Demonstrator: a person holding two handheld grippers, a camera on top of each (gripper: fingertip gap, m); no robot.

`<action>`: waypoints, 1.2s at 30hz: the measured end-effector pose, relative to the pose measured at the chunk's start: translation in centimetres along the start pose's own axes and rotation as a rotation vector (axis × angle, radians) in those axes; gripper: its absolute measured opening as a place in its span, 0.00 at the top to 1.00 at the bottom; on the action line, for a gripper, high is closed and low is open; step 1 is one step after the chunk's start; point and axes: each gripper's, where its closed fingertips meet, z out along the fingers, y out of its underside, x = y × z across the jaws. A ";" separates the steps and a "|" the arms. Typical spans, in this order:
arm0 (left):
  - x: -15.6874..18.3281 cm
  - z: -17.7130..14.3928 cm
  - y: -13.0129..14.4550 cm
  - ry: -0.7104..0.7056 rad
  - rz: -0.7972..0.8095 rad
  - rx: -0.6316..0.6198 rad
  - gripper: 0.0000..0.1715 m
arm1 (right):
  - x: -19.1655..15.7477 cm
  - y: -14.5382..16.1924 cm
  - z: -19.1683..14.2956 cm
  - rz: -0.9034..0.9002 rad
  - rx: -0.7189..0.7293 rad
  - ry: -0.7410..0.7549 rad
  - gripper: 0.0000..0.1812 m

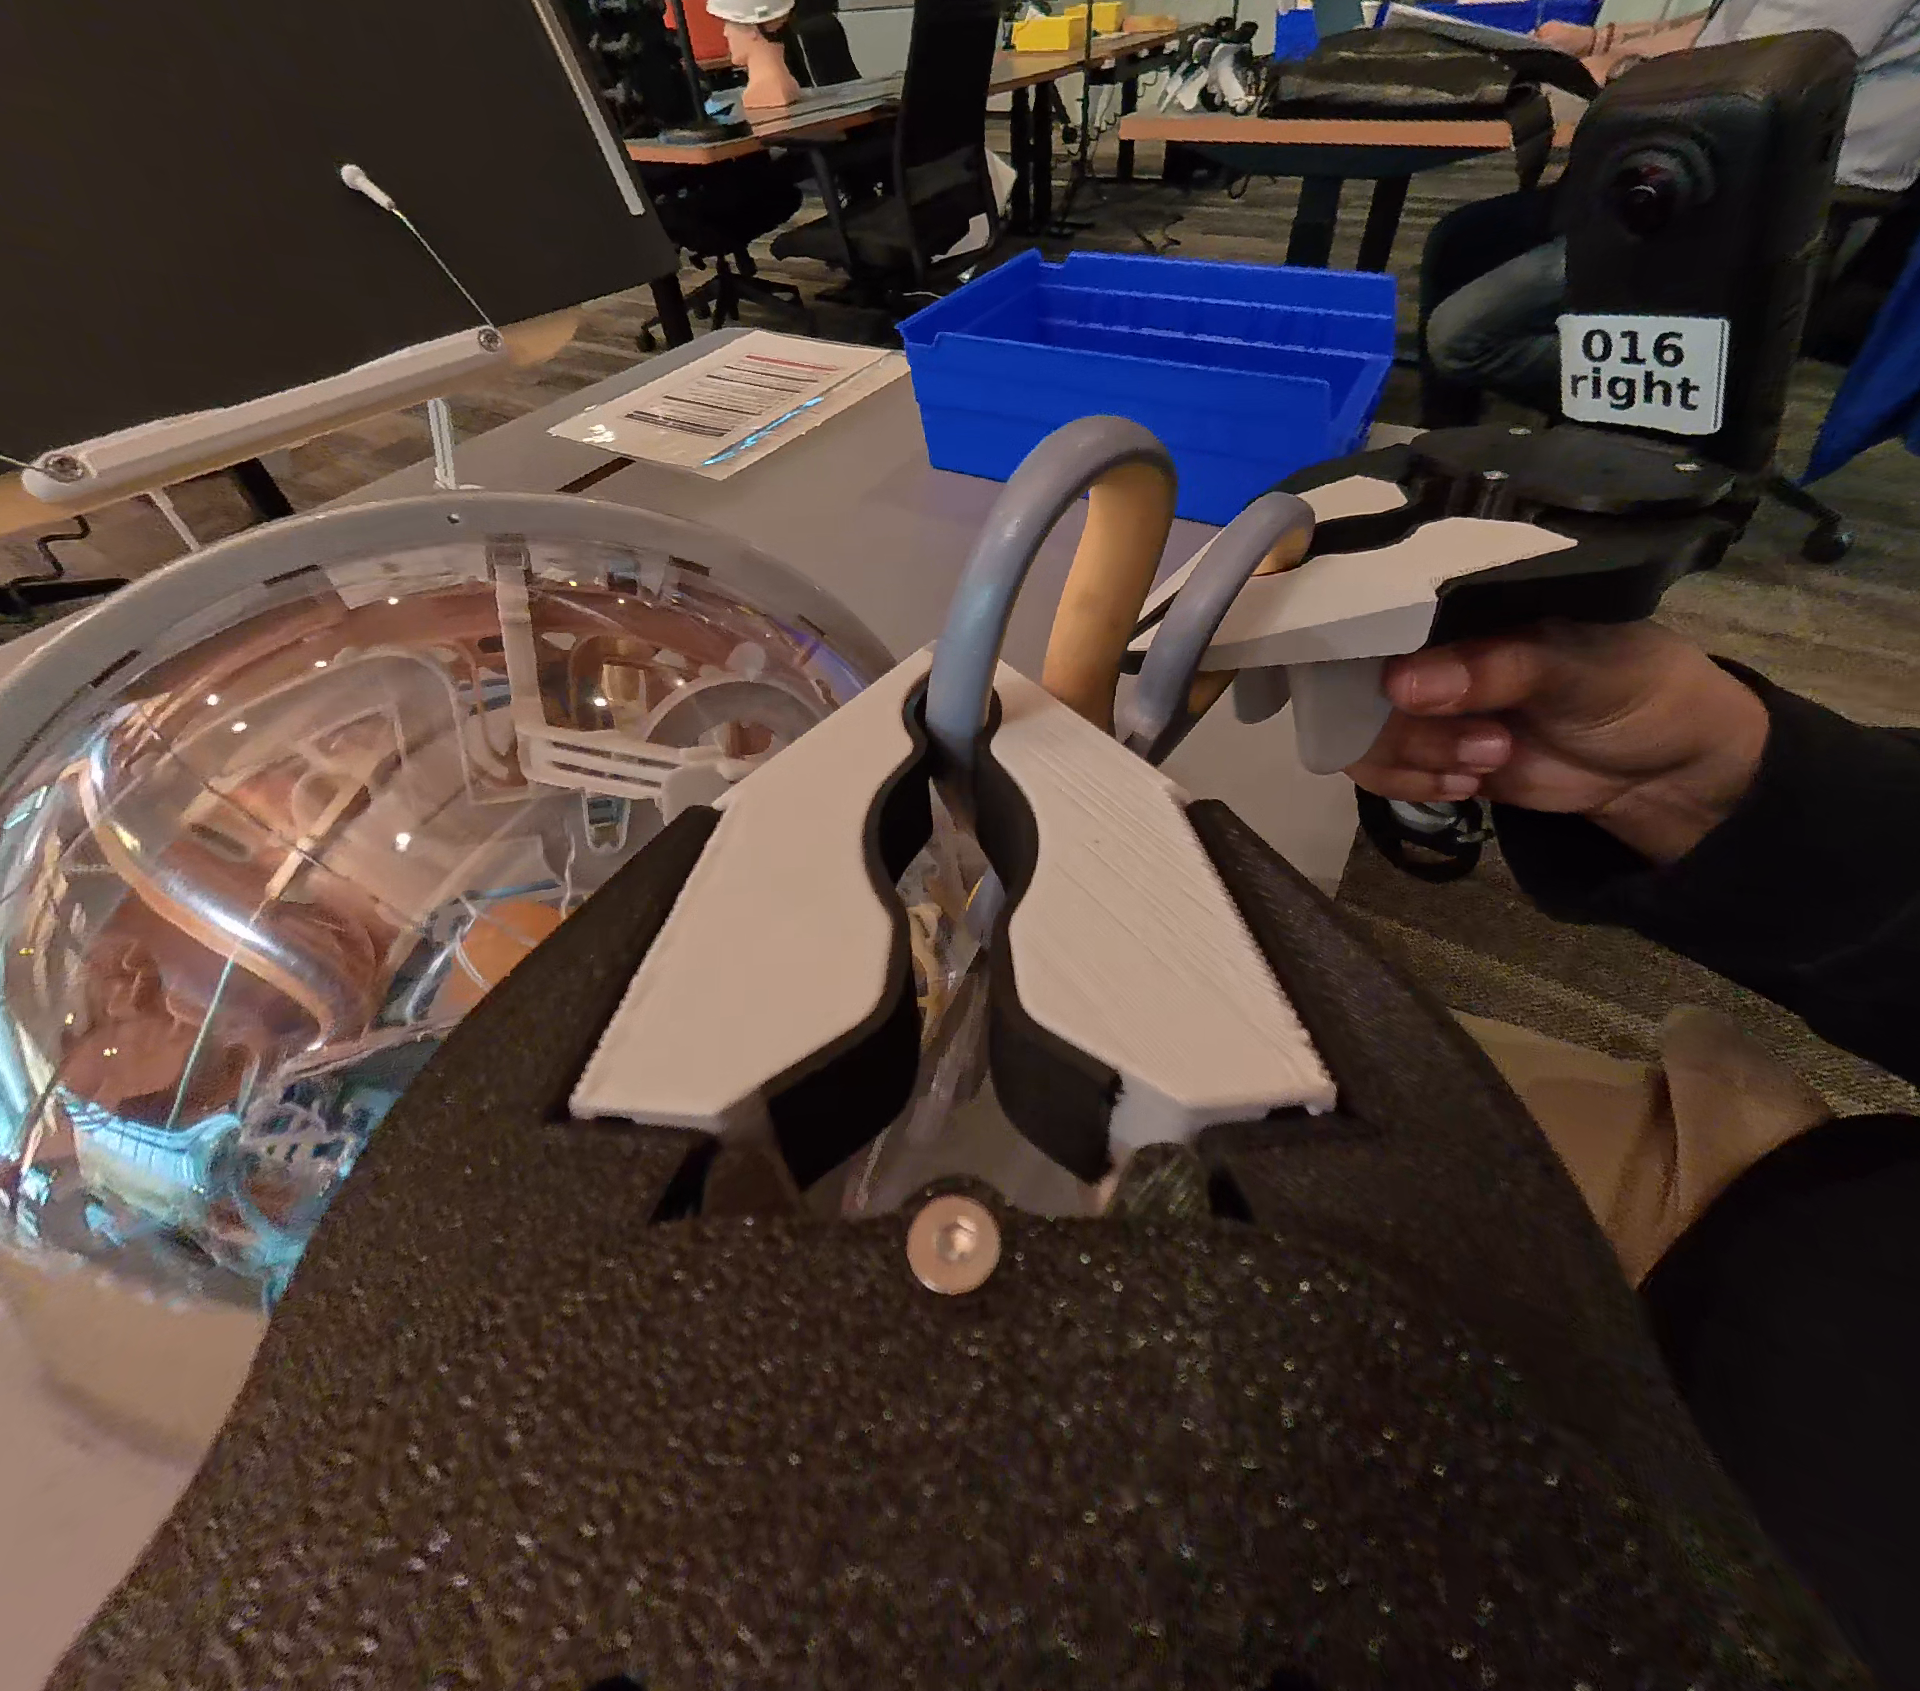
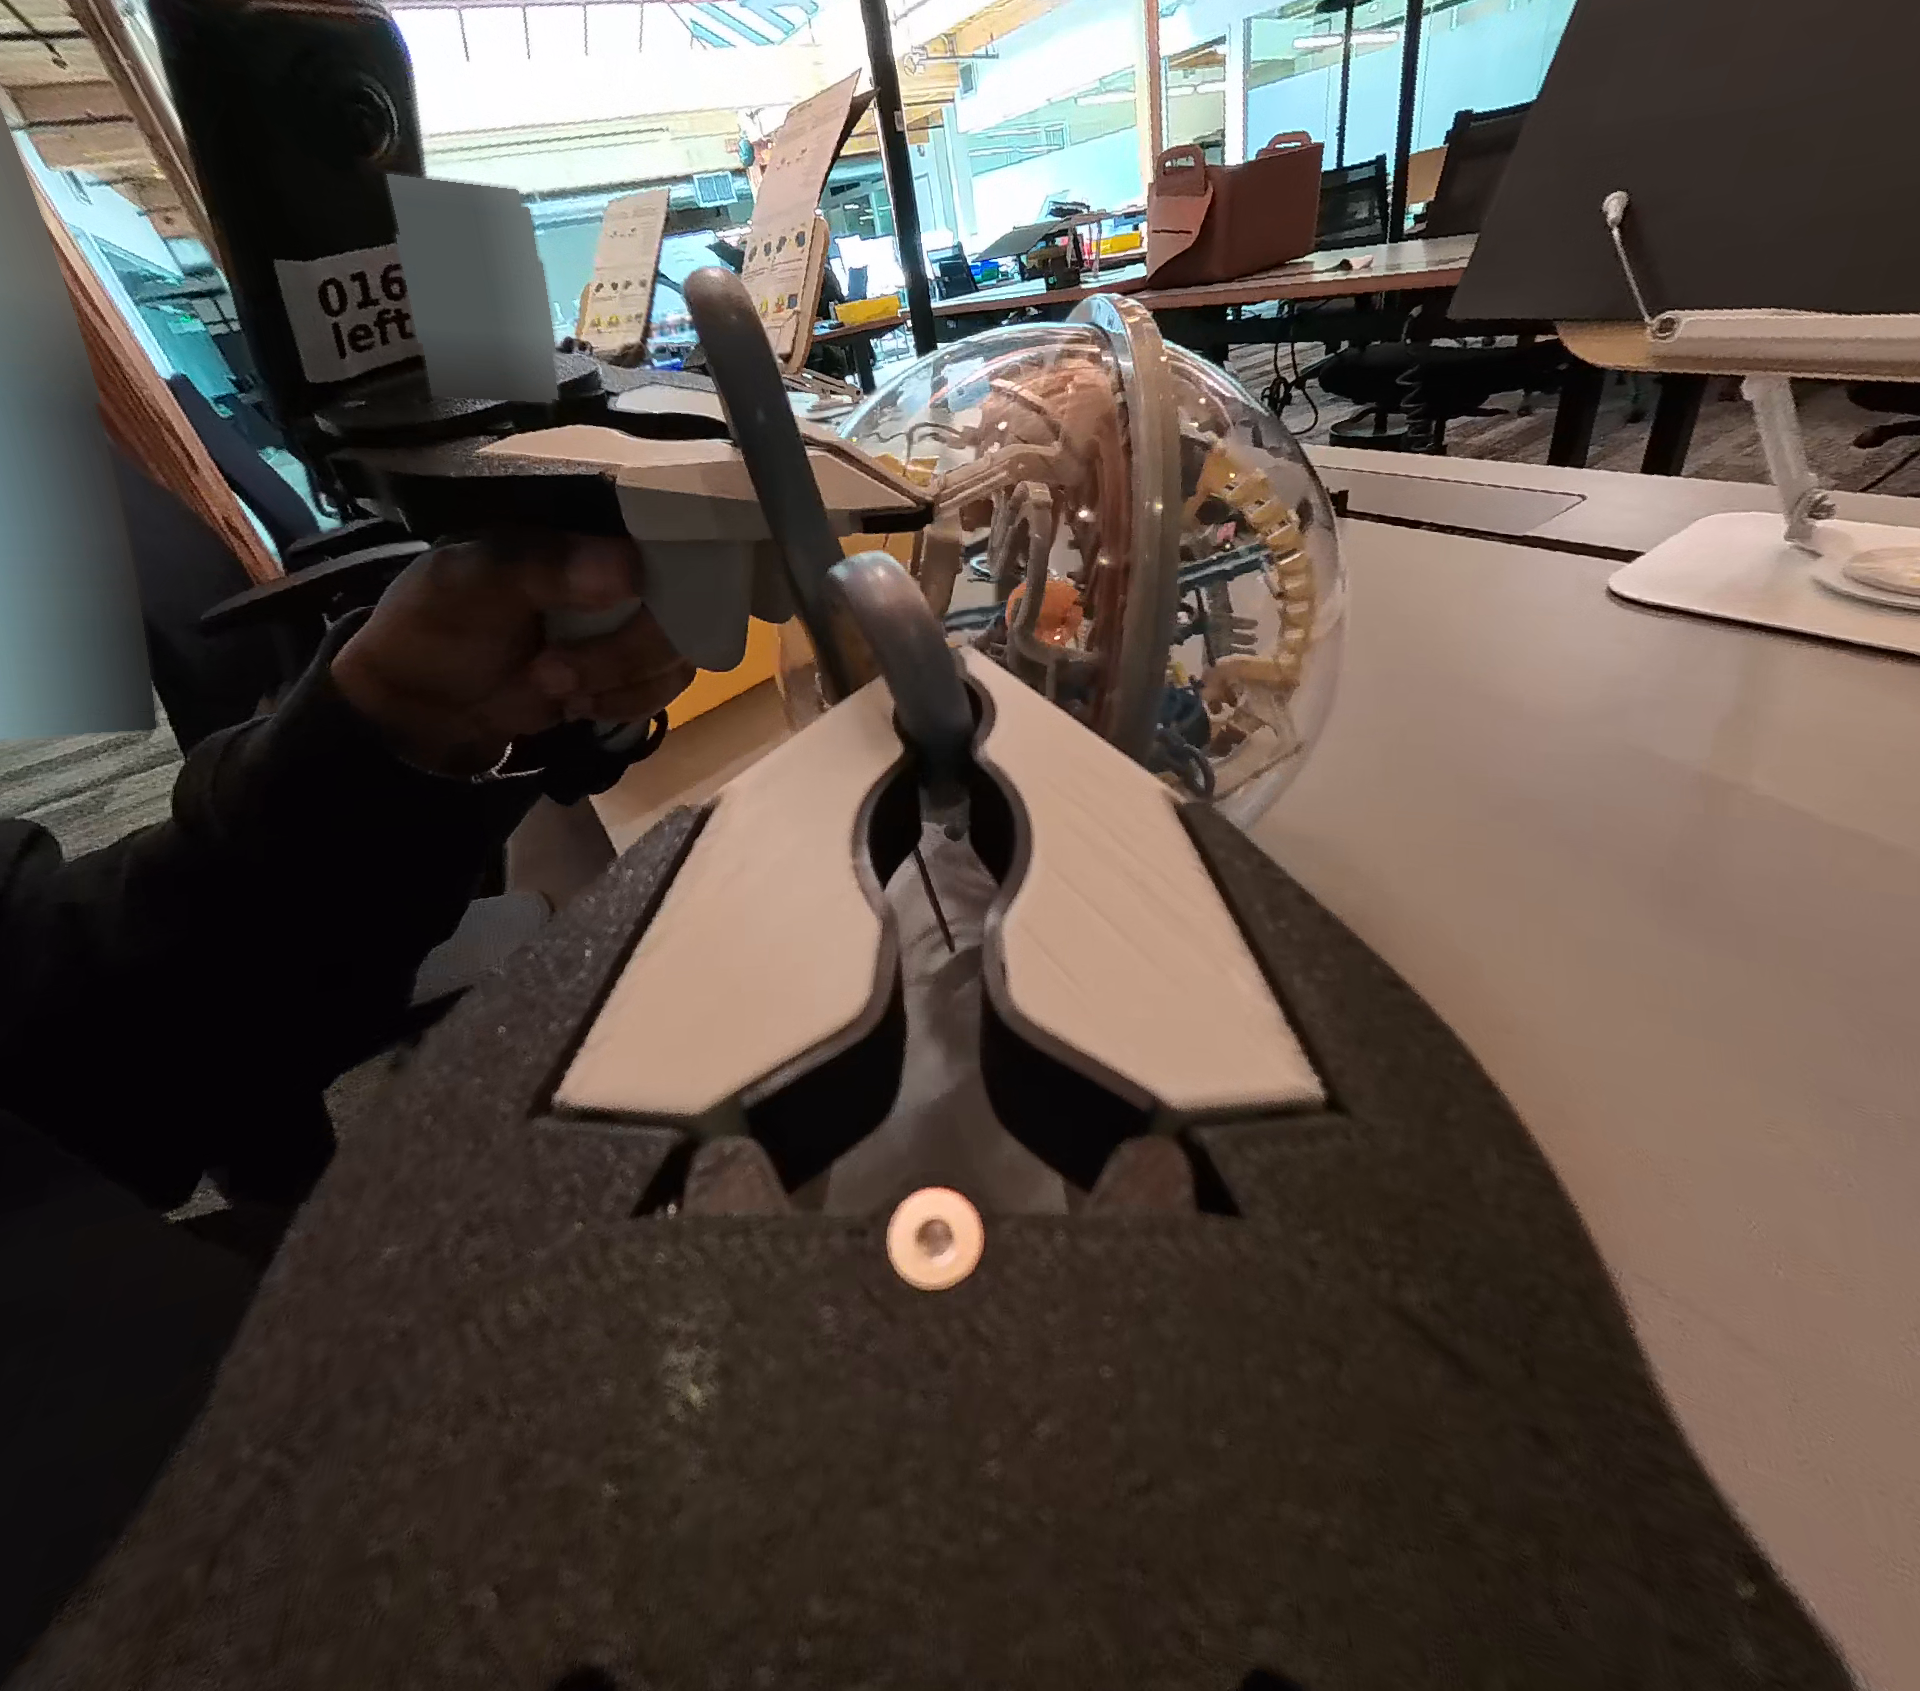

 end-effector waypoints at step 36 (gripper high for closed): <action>-1.8 0.0 -0.7 -0.031 0.008 -0.027 1.00 | 0.3 -1.1 2.0 0.028 -0.086 -0.102 1.00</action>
